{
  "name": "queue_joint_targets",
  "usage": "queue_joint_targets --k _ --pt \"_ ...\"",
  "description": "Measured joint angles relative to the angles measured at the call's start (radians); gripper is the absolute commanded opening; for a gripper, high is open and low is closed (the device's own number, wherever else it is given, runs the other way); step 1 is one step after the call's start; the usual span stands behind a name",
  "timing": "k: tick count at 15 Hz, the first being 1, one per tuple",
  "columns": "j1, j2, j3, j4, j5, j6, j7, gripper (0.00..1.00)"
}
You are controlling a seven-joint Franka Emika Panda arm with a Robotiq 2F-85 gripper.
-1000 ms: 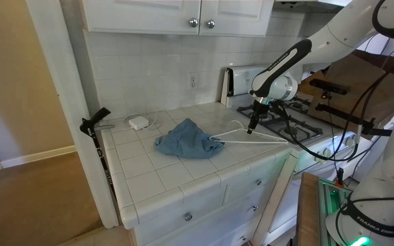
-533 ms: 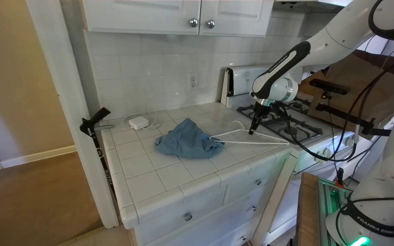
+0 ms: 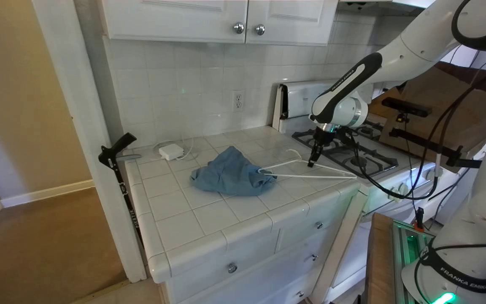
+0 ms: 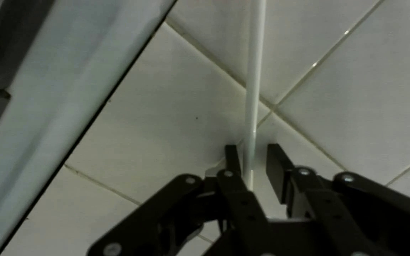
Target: Pick up the hanger and hang it on the handle of the left cabinet door
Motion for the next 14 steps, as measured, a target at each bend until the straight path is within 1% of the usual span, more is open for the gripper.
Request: queue_joint_targets --k 2,3,8,10,14 --pt "-0.002 0.001 0.0 0.0 0.0 0.007 0.0 0.0" --pt "-0.002 0.001 0.0 0.0 0.0 0.008 0.0 0.02" --pt "-0.002 0.001 0.0 0.0 0.0 0.01 0.0 0.02" --pt "0.002 -0.006 0.0 -0.001 -0.006 0.03 0.02 0.02" --pt "0.039 -0.087 -0.012 -0.034 -0.113 0.106 0.142 0.02"
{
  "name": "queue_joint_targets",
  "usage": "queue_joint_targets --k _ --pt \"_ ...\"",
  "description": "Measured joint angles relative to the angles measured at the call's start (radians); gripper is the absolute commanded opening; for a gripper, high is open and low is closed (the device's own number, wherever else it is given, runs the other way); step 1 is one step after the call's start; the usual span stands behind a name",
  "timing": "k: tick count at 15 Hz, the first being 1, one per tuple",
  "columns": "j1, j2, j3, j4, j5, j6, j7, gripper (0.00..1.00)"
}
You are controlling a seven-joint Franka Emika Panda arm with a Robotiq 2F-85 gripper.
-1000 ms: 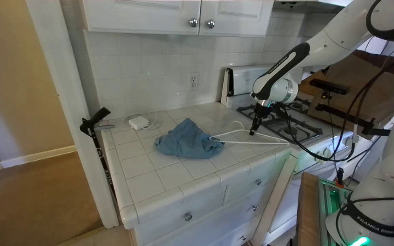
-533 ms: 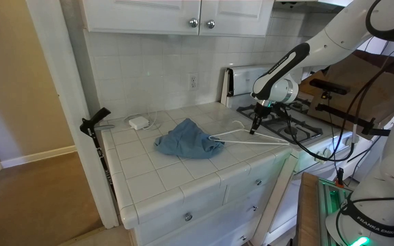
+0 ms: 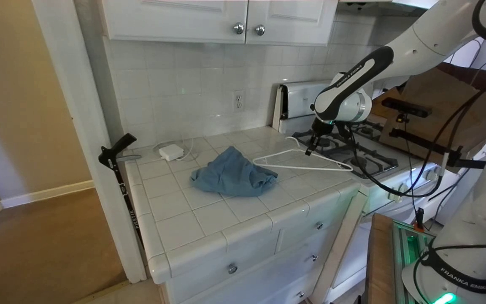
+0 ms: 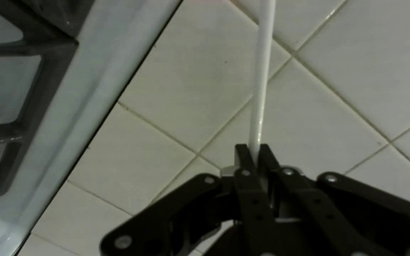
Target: Pick up the hanger and hang it on the handle of the left cabinet door
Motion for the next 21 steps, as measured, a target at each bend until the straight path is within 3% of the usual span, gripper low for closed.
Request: queue_joint_targets --k 6,15,18,21 --pt "0.046 -0.178 -0.007 -0.144 -0.209 0.127 0.205 0.02" --pt "0.104 -0.458 0.003 -0.284 -0.394 0.248 0.248 0.02" --pt "0.101 -0.498 0.029 -0.305 -0.456 0.326 0.27 0.02" --pt "0.016 -0.503 0.133 -0.32 -0.503 0.432 0.305 0.02"
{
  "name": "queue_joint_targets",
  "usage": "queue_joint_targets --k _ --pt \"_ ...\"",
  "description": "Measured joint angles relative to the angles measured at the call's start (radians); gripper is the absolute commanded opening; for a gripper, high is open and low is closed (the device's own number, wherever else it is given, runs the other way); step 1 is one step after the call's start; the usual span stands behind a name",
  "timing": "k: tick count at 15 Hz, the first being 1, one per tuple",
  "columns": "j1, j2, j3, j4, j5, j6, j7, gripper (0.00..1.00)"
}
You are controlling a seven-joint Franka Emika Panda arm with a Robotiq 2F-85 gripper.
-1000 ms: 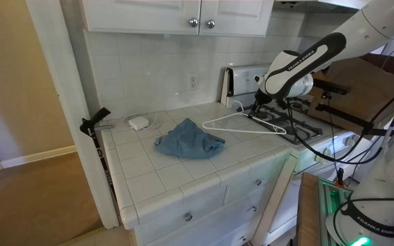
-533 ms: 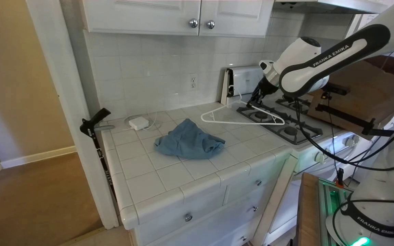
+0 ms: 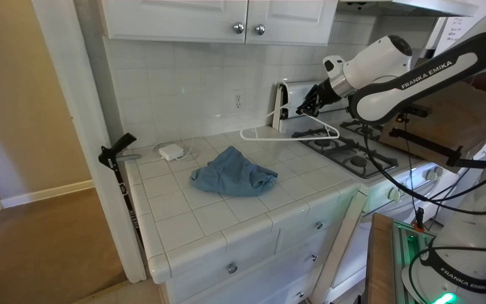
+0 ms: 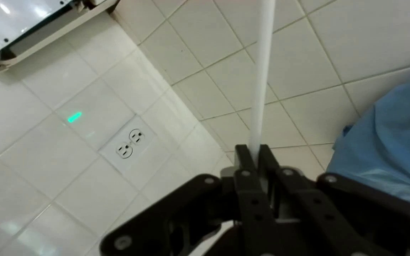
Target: Pick up the hanger and hang it on the handle of the left cabinet door
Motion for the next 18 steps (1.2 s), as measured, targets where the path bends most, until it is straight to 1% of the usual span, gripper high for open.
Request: queue_joint_targets --k 2,4,7,9,11,12,15,18 --pt "-0.108 0.0 0.114 -0.007 -0.008 0.054 0.039 0.02" --pt "-0.247 -0.005 0.254 -0.014 -0.008 0.092 0.091 0.02" --pt "-0.426 -0.031 0.449 -0.016 0.004 0.105 0.188 0.02" --pt "-0.524 -0.065 0.574 -0.016 0.014 0.105 0.264 0.02" --pt "-0.588 -0.102 0.677 -0.016 0.027 0.105 0.333 0.02" --pt "-0.606 -0.119 0.716 -0.016 0.031 0.105 0.359 0.02" --pt "-0.629 -0.157 0.801 -0.014 0.034 0.124 0.415 0.02" --pt "-0.672 -0.185 0.875 -0.01 0.035 0.191 0.445 0.02"
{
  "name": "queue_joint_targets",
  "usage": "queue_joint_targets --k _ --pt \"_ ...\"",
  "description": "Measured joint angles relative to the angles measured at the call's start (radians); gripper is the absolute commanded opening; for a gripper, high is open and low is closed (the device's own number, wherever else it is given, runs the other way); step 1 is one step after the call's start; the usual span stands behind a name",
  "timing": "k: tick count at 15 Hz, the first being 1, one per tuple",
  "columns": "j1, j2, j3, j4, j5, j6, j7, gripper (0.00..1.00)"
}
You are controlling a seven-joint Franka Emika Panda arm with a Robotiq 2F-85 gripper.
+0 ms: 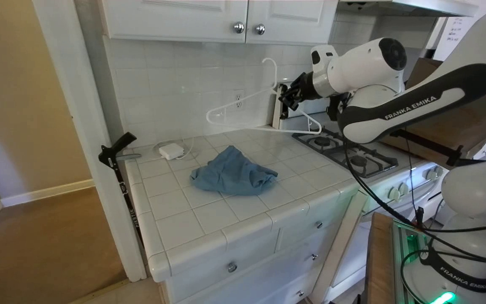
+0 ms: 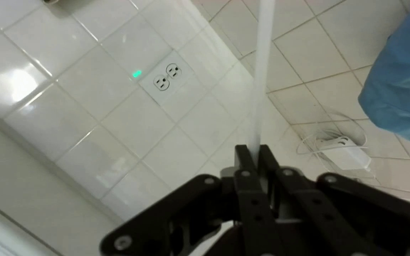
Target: Pick up the hanger and hang it on the handle of the left cabinet door
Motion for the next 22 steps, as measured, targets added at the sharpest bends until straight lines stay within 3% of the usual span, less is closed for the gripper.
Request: queue_joint_targets --k 7,14,22 --pt "-0.11 -0.031 0.132 0.038 0.031 0.113 0.034 0.02" --pt "-0.207 -0.065 0.27 0.083 0.148 0.155 0.043 0.02" --pt "-0.28 -0.1 0.367 0.129 0.218 0.218 0.043 0.02"
